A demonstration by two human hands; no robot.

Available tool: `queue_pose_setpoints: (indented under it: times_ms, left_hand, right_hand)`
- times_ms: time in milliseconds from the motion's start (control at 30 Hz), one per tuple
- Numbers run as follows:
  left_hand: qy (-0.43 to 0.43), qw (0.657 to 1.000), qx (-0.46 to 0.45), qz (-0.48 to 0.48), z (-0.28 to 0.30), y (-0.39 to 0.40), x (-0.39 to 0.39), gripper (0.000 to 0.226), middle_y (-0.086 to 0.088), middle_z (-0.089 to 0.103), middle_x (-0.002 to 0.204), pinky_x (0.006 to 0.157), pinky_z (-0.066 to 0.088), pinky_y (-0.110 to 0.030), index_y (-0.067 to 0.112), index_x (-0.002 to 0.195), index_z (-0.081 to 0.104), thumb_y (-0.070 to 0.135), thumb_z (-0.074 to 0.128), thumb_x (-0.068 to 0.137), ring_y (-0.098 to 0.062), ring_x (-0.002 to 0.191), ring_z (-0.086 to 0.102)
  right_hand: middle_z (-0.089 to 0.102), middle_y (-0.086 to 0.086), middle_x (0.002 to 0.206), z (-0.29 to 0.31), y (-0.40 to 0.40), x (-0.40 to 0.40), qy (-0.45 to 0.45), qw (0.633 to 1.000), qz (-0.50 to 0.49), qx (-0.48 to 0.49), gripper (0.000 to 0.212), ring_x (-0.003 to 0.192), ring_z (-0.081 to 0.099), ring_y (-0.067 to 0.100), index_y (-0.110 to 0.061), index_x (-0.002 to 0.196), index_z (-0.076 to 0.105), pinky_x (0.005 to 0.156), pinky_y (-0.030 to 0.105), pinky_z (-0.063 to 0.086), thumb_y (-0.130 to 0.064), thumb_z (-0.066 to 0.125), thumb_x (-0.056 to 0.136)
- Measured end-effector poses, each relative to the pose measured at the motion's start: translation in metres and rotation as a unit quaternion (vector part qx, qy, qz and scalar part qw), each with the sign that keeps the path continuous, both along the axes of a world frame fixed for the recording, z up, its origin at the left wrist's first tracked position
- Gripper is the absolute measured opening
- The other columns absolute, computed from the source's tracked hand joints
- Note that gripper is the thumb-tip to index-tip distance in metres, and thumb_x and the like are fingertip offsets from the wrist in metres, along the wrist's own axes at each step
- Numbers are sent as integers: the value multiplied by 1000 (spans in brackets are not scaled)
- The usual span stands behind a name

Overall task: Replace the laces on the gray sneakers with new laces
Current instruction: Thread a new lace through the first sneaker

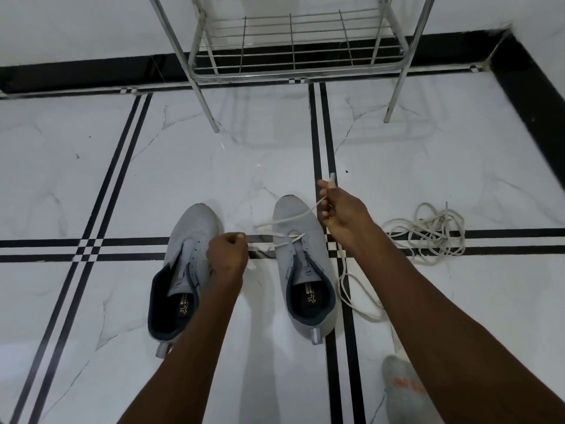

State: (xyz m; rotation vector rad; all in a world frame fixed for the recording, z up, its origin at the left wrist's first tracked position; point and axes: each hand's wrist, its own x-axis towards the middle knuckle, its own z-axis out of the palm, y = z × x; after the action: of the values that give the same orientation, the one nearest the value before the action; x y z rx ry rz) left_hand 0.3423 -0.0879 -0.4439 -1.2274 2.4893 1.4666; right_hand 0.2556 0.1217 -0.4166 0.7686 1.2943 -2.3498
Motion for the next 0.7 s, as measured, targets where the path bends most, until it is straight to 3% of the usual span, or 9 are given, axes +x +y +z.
queue_pose_setpoints:
  times_ms: [67, 133, 200, 267, 400, 533, 600, 700]
  left_hand:
    - [76, 996, -45, -24, 9, 10, -4, 27, -11, 72, 119, 97, 50, -32, 5, 120, 72, 17, 56, 101, -23, 111, 65]
    - [151, 984, -29, -86, 21, 24, -15, 31, -3, 70, 119, 98, 49, -32, 8, 123, 70, 28, 55, 104, -14, 112, 62]
    - [147, 976, 39, -156, 37, 37, -29, 33, 5, 72, 96, 83, 49, -29, 15, 103, 74, 39, 51, 105, -7, 93, 64]
    - [116, 969, 131, -174, 47, 43, -42, 35, 6, 75, 96, 77, 49, -22, 21, 99, 75, 43, 48, 106, -7, 93, 67]
    - [108, 944, 290, -117, 55, 45, -54, 26, -9, 78, 104, 63, 57, -26, 7, 112, 73, 27, 57, 104, -24, 99, 73]
    - [126, 938, 298, -126, 55, 43, -52, 19, -9, 78, 103, 67, 58, -25, 8, 115, 73, 14, 63, 100, -18, 100, 73]
    - [150, 939, 269, -151, 51, 39, -48, 18, -11, 78, 103, 77, 60, -27, 9, 115, 74, 11, 63, 100, -19, 96, 74]
    - [175, 942, 220, -183, 47, 33, -38, 16, -8, 78, 100, 82, 60, -31, 11, 108, 77, 7, 67, 96, -22, 96, 74]
  right_hand:
    - [60, -2, 79, 1, -2, 7, 34, 993, 61, 94, 19, 61, 47, 6, -13, 109, 72, 50, 19, 34, -21, 56, 102]
    - [61, -1, 79, 4, -9, 17, 76, 971, 143, 174, 20, 62, 47, 7, -19, 105, 75, 50, 19, 35, -24, 56, 102]
    - [62, -3, 76, 10, -17, 26, 117, 948, 198, 218, 21, 60, 50, 3, -25, 105, 76, 52, 17, 39, -30, 56, 102]
    - [64, -4, 74, 14, -25, 32, 146, 927, 235, 253, 22, 58, 55, -2, -23, 109, 75, 58, 16, 44, -28, 54, 103]
    - [73, 0, 83, 12, -37, 42, 176, 900, 269, 295, 21, 77, 68, 10, -18, 102, 76, 80, 36, 56, -21, 55, 100]
    - [75, -3, 92, 7, -39, 51, 197, 878, 291, 324, 22, 87, 69, 12, -20, 100, 78, 80, 28, 53, -22, 56, 99]
    - [74, 0, 97, 9, -37, 50, 170, 891, 283, 310, 23, 89, 68, 18, -19, 103, 77, 75, 27, 53, -23, 54, 100]
    - [74, 0, 97, 20, -32, 41, 67, 957, 225, 173, 26, 81, 65, 17, -15, 106, 75, 59, 21, 46, -30, 56, 99]
